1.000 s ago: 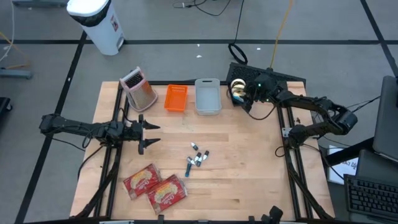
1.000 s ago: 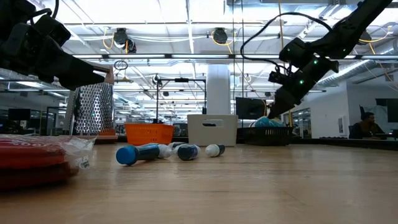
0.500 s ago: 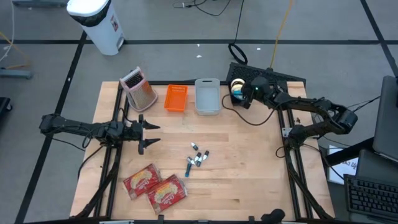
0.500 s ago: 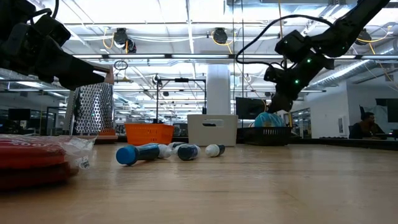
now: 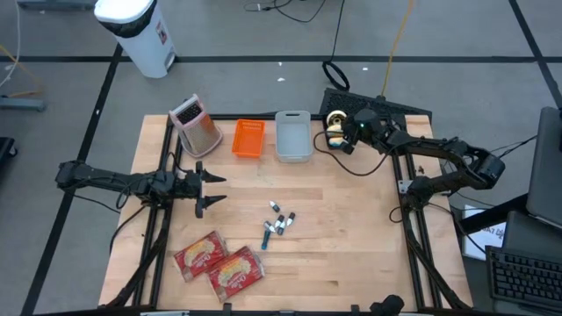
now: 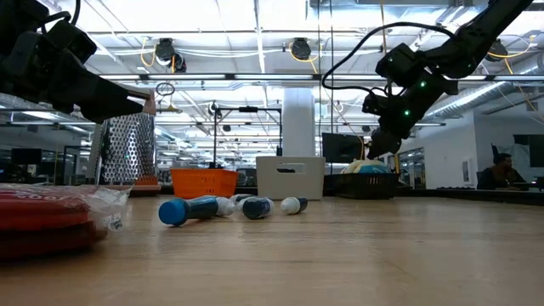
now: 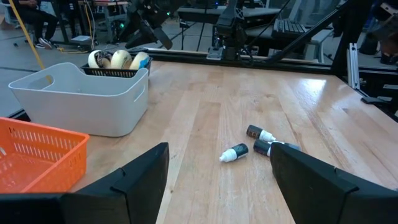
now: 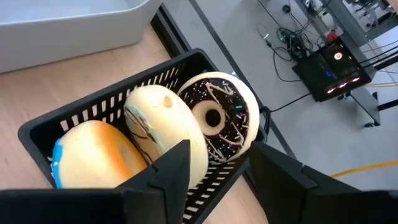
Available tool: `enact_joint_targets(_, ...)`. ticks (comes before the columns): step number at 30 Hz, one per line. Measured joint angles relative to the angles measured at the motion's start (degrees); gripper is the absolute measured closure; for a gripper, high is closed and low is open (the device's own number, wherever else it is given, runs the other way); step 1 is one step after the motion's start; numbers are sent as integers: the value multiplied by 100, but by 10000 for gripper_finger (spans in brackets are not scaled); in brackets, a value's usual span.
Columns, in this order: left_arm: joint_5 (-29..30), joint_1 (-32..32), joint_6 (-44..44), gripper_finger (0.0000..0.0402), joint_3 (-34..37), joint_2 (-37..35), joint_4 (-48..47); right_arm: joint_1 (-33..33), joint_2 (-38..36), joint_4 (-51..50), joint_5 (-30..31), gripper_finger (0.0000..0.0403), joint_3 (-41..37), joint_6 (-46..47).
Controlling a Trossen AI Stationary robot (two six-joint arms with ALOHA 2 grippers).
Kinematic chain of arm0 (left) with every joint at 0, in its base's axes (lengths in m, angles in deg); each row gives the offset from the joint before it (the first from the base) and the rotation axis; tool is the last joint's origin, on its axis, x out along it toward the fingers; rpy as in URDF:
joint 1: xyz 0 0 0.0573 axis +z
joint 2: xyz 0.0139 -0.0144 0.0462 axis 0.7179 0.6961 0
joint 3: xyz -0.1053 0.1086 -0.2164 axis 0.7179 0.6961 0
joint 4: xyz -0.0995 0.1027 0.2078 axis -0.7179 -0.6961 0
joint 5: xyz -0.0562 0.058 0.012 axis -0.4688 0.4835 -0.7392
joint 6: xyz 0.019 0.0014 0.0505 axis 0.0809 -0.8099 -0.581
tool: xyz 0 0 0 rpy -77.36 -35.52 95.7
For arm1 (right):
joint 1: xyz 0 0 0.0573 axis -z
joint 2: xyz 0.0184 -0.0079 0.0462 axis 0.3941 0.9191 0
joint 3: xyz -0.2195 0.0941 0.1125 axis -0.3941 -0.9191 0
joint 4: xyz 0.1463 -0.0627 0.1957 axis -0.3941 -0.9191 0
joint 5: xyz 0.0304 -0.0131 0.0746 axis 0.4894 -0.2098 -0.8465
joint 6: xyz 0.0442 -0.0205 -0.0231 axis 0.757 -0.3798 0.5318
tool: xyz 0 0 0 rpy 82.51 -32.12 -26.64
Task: Pick & Place Food Item
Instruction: Put the red popcorn package into the gray bin
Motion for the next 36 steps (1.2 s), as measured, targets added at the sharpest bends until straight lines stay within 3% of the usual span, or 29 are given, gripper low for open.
enact_joint_targets(7, 0, -1, 0, 119, 0, 1, -1, -56, -56, 13, 28, 252, -2, 0)
enact_joint_targets(12, 0, -1, 0, 119, 0, 1, 0, -371, -529, 70, 428, 251, -4, 56)
enact_joint_targets(15, 0, 1, 0, 119, 0, 0, -2, -633, -931, 73, 347, 250, -4, 632)
enact_joint_targets(27, 0, -1, 1, 119, 0, 2, -1, -1569, -1237, 302, -3191, 256, -198, 2393)
enact_joint_targets(30, 0, 1, 0, 119, 0, 2, -2, -1965, -1239, 899, -3467, 258, -475, 2609)
enact_joint_targets(36, 0, -1, 0, 119, 0, 1, -2, -2714, -1237, 2126, -3468, 257, -1040, 2629)
